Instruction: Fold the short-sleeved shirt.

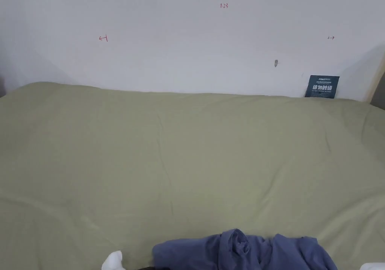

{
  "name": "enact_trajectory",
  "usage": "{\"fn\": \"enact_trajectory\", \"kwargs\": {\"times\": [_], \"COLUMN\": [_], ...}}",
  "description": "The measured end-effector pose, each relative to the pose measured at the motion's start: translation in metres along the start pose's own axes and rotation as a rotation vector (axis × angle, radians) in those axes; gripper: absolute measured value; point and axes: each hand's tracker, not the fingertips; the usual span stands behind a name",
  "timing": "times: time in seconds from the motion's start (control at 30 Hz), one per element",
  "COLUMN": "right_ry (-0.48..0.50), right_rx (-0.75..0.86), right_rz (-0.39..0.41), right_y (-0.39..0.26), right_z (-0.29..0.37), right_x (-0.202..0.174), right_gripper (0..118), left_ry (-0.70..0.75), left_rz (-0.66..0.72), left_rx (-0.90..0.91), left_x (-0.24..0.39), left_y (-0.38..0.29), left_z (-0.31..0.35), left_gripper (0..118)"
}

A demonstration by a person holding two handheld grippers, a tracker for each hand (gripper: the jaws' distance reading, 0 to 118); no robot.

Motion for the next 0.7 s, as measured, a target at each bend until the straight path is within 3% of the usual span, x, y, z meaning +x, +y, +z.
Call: {"fn": "enact_trajectory", "kwargs": {"times": [0.2,0.37,0.7], "right_ry": [-0.004,0.000,0.038], "right_rx": [-0.014,-0.009,-0.001], "right_rz": [-0.001,0.013,0.037], "right_y": [-0.001,0.002,0.009], "right_z": [0.000,0.002,-0.008], "right_x": [-0.003,-0.008,-0.022], "right_gripper": [2,2,2], "left_ry": [0.029,0.073,0.536], "left_rz": [-0.097,-0.155,-0.453], "left_rx": [0.020,0.096,0.286], "left_x": [0.019,0.044,0.107], "left_y": [0.002,0.030,0.072], "left_z": [0.009,0.055,0.172], "left_gripper": [7,7,7]}}
